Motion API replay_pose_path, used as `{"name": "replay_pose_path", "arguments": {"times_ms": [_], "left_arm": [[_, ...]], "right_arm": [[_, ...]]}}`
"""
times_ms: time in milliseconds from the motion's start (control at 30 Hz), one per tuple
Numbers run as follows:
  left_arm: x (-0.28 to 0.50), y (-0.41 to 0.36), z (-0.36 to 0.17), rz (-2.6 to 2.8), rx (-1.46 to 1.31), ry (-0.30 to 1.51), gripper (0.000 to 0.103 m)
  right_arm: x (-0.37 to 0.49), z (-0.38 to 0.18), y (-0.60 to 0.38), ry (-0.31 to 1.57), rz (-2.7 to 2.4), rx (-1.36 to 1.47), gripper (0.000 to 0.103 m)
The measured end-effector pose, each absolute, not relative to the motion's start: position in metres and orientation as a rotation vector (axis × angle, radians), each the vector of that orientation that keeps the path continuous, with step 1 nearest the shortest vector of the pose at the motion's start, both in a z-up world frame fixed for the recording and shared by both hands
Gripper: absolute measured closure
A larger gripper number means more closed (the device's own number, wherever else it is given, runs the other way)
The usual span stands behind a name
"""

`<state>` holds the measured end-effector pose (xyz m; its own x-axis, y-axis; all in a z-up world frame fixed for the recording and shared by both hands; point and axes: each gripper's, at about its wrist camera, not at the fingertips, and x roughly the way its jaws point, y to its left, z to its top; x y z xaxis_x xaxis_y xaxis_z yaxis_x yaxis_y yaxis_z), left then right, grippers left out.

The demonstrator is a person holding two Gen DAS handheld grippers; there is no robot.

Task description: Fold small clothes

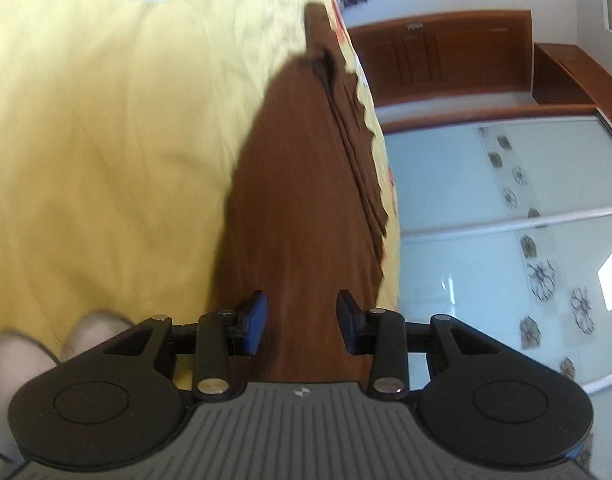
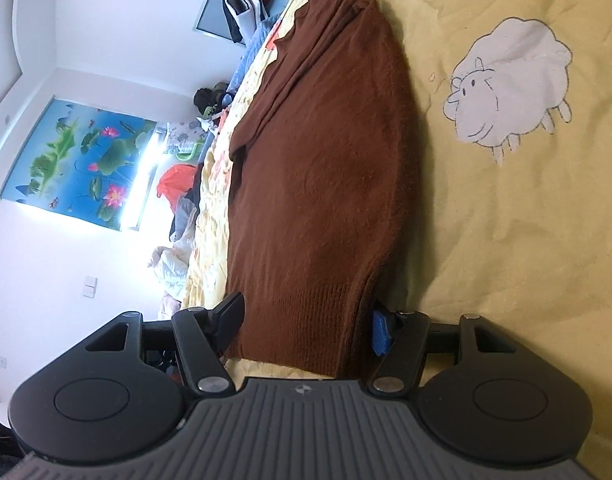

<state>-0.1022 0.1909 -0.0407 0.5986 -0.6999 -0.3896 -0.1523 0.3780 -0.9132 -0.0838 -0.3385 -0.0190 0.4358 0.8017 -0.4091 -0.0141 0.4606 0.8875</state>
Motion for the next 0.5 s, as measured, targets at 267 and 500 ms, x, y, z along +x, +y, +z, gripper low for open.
{"name": "replay_pose_path", "arguments": {"times_ms": [267,500], "left_arm": [[-0.094,0.202,-0.019,-0.319,-0.972,0.898,0.066],[-0.094,0.203,-0.029,-0.366,-0.971,0.96,0.066]], "right_arm": [[-0.087,-0.022,-0.343,0.992,0.611,0.971,0.04],[-0.087,-0.022,-0.34,0.997,0.612,0.966,0.04]]}}
